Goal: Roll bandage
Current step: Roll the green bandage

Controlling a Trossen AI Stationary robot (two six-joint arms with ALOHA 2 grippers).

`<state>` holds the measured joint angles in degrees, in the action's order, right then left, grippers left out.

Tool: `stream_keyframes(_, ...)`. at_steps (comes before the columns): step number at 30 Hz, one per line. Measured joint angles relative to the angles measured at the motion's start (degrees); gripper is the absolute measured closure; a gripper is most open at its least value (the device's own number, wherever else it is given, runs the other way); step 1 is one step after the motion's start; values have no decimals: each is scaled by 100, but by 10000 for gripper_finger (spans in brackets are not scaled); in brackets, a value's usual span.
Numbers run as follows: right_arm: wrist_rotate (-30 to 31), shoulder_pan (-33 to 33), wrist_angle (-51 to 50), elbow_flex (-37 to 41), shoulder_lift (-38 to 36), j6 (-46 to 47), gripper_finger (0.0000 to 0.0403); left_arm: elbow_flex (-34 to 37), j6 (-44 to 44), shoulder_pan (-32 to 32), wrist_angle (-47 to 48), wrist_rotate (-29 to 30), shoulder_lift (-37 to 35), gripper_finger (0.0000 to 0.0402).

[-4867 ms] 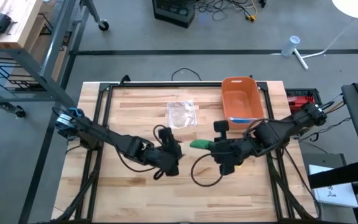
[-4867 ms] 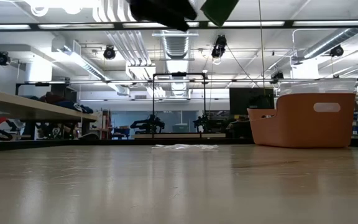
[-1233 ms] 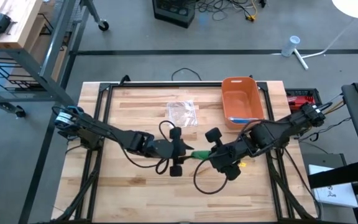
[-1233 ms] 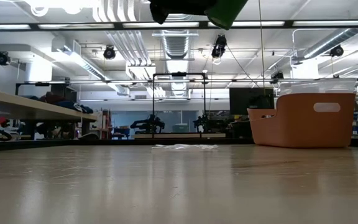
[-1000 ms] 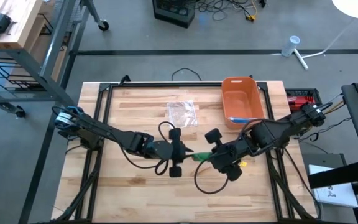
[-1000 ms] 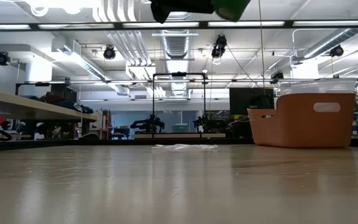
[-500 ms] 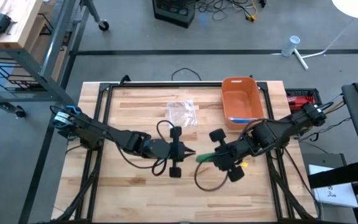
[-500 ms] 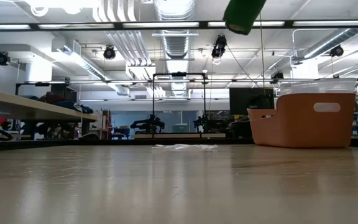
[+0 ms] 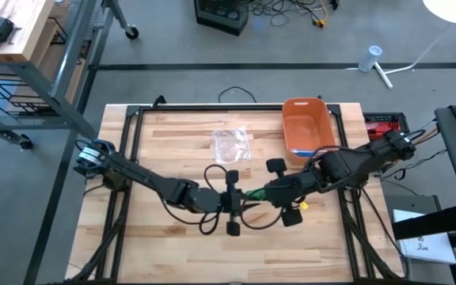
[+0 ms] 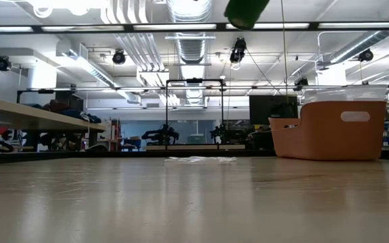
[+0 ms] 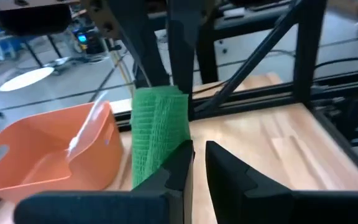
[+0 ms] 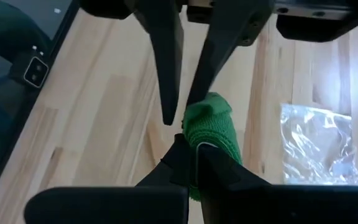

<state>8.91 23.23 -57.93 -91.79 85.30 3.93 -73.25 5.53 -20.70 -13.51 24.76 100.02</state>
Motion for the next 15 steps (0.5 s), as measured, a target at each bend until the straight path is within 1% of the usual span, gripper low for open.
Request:
stream_keyframes(3, -43, 1, -5, 0, 31, 5, 400, 0, 126, 10, -54, 80, 14, 365)
stream_keyframes(6, -96, 3, -115, -4, 31, -99, 400, 7, 432, 14, -193, 83, 9, 365)
stream_keyframes(10, -241, 59, -125, -7, 31, -566, 400, -9, 552, 44, -377, -224, -21, 365)
stream_keyframes(15, -264, 121, -109, -7, 35, -1356, 400, -20, 474, 67, -452, -270, -28, 365)
